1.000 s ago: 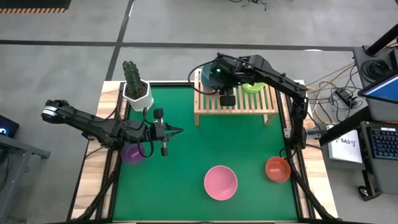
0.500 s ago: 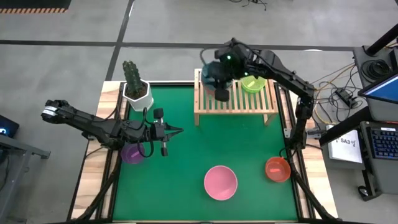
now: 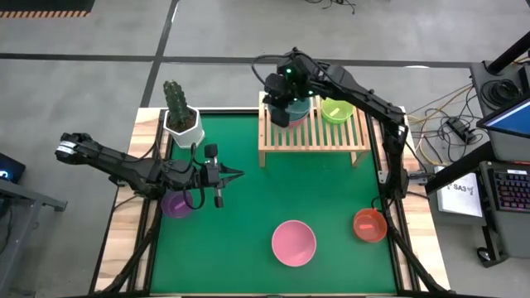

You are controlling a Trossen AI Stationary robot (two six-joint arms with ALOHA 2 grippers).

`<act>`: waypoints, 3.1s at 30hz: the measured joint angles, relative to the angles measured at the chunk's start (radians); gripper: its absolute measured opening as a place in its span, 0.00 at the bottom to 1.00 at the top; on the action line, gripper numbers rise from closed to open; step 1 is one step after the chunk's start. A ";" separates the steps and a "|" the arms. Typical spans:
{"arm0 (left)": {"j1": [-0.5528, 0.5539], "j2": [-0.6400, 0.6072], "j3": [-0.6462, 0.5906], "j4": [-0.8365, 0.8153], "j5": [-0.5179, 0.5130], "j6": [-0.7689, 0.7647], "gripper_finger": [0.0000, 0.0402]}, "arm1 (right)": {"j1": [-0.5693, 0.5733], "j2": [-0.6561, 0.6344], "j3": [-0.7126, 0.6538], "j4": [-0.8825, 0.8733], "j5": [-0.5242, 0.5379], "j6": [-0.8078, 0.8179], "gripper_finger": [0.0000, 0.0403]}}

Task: Place and stack bowls onto a shelf
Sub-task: Stack the dark green bowl on top of the blue bowl on the shelf, then stack the orange bowl on top of the yellow bowl on the shelf

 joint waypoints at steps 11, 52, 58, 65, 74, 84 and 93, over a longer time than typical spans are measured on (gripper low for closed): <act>0.000 0.000 0.000 0.000 0.000 0.000 0.00 | -0.001 0.005 -0.117 0.053 0.000 0.031 0.02; 0.000 0.000 0.000 -0.018 0.000 0.000 0.00 | 0.006 -0.428 -1.026 0.941 -0.052 0.304 0.02; 0.000 0.000 0.000 -0.016 0.000 0.000 0.00 | 0.006 -0.481 -1.039 0.944 -0.051 0.318 0.02; 0.000 0.000 0.003 -0.016 0.000 0.000 0.00 | 0.006 -0.558 -1.060 0.904 0.030 0.304 0.02; 0.000 0.000 0.003 -0.016 0.000 0.000 0.00 | 0.006 -0.566 -1.159 0.900 0.117 0.322 0.02; 0.000 0.000 0.003 -0.016 0.000 -0.001 0.00 | 0.038 -0.664 -1.116 0.896 0.116 0.345 0.02; 0.000 0.000 0.003 -0.016 0.000 -0.001 0.00 | 0.214 -0.765 -1.100 0.581 0.070 0.591 0.02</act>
